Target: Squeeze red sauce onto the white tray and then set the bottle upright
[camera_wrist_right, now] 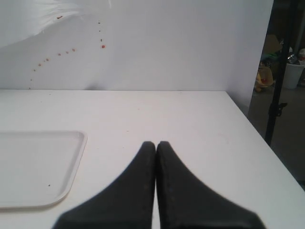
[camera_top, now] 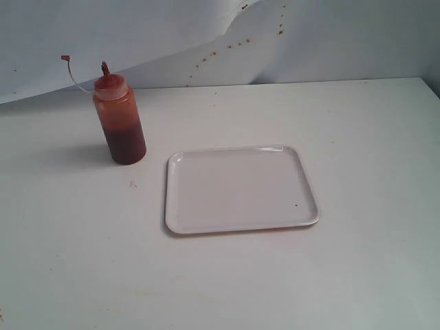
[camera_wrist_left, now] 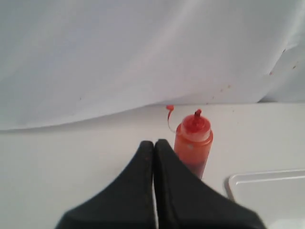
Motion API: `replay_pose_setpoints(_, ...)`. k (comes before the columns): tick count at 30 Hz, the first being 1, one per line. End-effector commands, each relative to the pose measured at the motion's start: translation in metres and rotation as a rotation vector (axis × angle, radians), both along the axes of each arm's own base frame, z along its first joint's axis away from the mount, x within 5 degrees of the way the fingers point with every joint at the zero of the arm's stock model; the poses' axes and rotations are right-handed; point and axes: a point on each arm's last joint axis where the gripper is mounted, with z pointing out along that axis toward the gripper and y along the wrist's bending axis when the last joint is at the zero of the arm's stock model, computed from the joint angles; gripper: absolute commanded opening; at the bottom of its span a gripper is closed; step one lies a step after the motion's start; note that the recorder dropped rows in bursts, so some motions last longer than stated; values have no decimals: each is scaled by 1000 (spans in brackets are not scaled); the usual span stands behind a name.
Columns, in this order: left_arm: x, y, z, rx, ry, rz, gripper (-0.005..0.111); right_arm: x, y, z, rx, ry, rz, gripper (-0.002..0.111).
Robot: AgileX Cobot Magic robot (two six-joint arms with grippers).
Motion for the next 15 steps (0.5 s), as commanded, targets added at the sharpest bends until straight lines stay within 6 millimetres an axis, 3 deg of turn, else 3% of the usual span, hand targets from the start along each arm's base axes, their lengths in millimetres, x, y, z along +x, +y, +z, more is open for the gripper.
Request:
replay_pose_setpoints(1, 25, 3, -17, -53, 108, 36, 0, 0, 0, -2, 5, 11, -3, 0)
replay_pose_setpoints(7, 64, 22, -44, -264, 211, 25, 0, 0, 0, -2, 5, 11, -3, 0)
replay_pose_setpoints(12, 89, 22, -71, -129, 267, -89, 0, 0, 0, -2, 3, 11, -3, 0)
replay_pose_setpoints(15, 106, 20, -105, -115, 344, -147, 13, 0, 0, -2, 3, 11, -3, 0)
